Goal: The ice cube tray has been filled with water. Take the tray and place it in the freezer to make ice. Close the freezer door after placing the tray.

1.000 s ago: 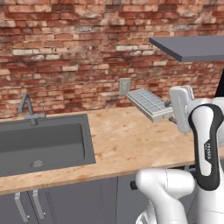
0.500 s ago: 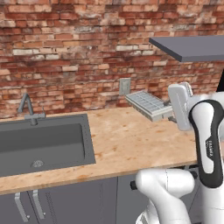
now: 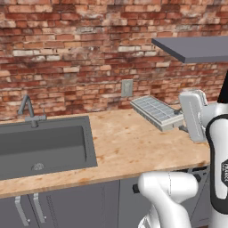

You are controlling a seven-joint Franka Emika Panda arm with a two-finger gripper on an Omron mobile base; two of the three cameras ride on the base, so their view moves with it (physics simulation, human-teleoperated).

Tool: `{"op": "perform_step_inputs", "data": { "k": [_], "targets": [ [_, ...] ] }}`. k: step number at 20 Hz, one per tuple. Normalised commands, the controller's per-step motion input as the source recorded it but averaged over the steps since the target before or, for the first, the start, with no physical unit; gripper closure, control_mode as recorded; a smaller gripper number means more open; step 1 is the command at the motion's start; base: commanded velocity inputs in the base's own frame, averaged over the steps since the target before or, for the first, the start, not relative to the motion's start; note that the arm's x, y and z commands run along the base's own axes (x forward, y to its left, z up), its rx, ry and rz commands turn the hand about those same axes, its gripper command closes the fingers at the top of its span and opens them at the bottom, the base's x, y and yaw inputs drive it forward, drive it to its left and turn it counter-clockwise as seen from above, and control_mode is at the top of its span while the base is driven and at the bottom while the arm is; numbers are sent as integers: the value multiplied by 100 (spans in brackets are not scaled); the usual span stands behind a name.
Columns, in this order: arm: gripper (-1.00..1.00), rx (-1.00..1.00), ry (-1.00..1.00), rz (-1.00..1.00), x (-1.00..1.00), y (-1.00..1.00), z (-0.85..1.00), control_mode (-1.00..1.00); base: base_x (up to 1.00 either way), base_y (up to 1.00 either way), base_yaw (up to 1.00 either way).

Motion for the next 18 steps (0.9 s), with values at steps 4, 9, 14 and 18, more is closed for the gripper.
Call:
{"op": "perform_step_inputs", "data": {
  "k": [4, 9, 14, 18],
  "targets": [
    [100, 0, -25, -7, -41, -16, 0, -100, 0, 0, 0],
    [100, 0, -18, -12, -11, -19, 4, -100, 0, 0, 0],
    [100, 0, -2, -7, 20, -4, 4, -100, 0, 0, 0],
    [100, 0, 3, 0, 38, 2, 0, -100, 0, 0, 0]
  ]
}}
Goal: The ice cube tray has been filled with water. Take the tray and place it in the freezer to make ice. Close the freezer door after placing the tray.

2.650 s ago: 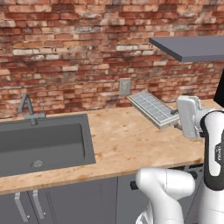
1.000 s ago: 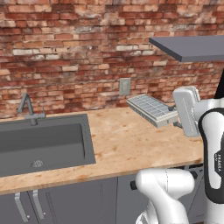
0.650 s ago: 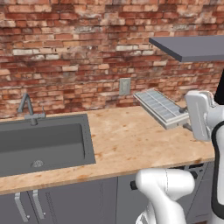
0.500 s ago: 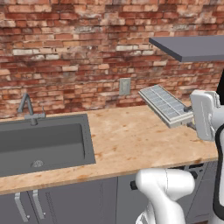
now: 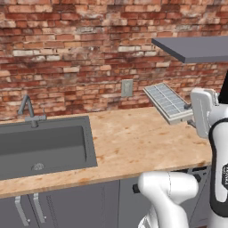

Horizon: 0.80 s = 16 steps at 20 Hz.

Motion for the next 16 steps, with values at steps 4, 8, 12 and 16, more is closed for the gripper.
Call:
{"op": "perform_step_inputs", "data": {
  "k": [4, 8, 12, 16],
  "targets": [
    [100, 0, 12, 0, 41, 7, 0, -100, 0, 0, 0],
    [100, 0, 8, 0, 25, 1, 0, -100, 0, 0, 0],
    [100, 0, 5, 0, 12, 0, 0, -100, 0, 0, 0],
    [100, 0, 2, 0, 1, 0, 0, -100, 0, 0, 0]
  ]
}}
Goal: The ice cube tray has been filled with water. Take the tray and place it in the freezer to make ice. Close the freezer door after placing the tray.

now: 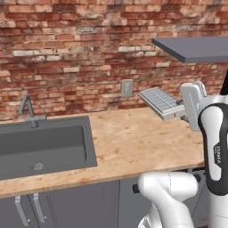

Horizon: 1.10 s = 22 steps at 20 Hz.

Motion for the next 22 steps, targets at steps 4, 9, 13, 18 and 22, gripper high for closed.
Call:
{"op": "perform_step_inputs", "data": {
  "k": [4, 9, 13, 18, 22],
  "targets": [
    [100, 0, 3, 0, 0, 0, 0, -100, 0, 0, 0],
    [100, 0, 0, 0, 0, 0, 0, 100, -8, 0, 0],
    [100, 0, 0, 0, 0, 0, 0, 100, -38, 0, 0],
    [100, 0, 0, 0, 0, 0, 0, 100, -50, 0, 0],
    [100, 0, 0, 0, 0, 0, 0, 100, -50, -12, -2]
  ]
}}
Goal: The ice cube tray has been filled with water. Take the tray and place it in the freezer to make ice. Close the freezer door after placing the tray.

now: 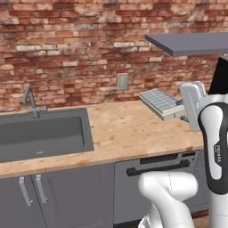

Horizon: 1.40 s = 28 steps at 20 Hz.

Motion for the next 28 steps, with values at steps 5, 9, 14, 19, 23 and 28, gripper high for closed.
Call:
{"op": "perform_step_inputs", "data": {
  "k": [5, 9, 14, 19, 23, 28],
  "targets": [
    [100, 0, 0, 0, 0, 0, 0, 100, -41, -34, -12],
    [100, 0, 0, 0, 0, 0, 0, 100, -43, -44, -21],
    [100, 0, 0, 0, 0, 0, 0, 100, -47, -46, -27],
    [100, 0, 0, 0, 0, 0, 0, 100, -52, -41, -29],
    [100, 0, 0, 0, 0, 0, 0, 100, -49, -34, -29],
    [100, 0, 0, 0, 0, 0, 0, 100, -37, -29, -27]
  ]
}}
